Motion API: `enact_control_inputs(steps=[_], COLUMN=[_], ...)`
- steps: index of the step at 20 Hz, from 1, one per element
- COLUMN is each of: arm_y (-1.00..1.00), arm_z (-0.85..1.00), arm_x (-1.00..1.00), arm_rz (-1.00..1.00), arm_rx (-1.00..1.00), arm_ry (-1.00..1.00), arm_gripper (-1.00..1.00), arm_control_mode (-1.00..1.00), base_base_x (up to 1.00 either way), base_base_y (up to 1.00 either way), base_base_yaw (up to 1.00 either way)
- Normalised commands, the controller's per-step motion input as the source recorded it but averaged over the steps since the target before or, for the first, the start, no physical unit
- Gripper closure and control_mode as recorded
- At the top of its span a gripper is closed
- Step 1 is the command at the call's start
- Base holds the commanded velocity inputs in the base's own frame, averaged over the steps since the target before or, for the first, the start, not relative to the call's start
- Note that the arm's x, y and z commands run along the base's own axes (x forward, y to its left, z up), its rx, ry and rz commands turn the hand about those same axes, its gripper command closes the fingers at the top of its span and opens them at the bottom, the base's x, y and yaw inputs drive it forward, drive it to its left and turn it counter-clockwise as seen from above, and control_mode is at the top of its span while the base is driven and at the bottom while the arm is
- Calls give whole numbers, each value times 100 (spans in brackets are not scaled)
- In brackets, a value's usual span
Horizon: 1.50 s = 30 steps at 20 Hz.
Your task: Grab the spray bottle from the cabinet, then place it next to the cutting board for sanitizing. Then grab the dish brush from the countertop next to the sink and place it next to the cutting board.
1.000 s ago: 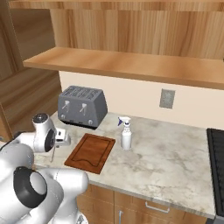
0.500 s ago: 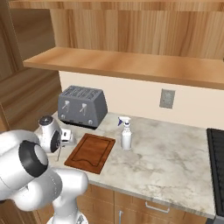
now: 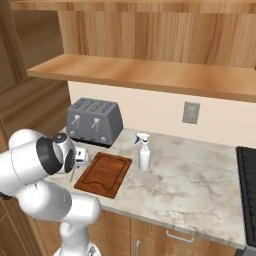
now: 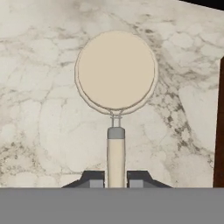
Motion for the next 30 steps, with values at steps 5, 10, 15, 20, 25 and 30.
enact_control_inputs(steps=[5,10,15,20,25,30], arm_y=[0,-1,0,-1,-30,-37], arm_z=[-38,2,58,87,99,100], arm_x=[15,-6,-43,-50,-49,-53], arm_rz=[0,-3,-1,-1,-1,0], arm_rx=[0,0,0,0,1,1], arm_ry=[0,-1,-10,-7,-1,3], arm_gripper=[-100,-100,-100,-100,-100,-100], arm_control_mode=[-100,-100,-100,-100,-100,-100], base_base_x=[0,0,0,0,0,0], base_base_y=[0,0,0,0,0,0], base_base_yaw=[0,0,0,0,0,0])
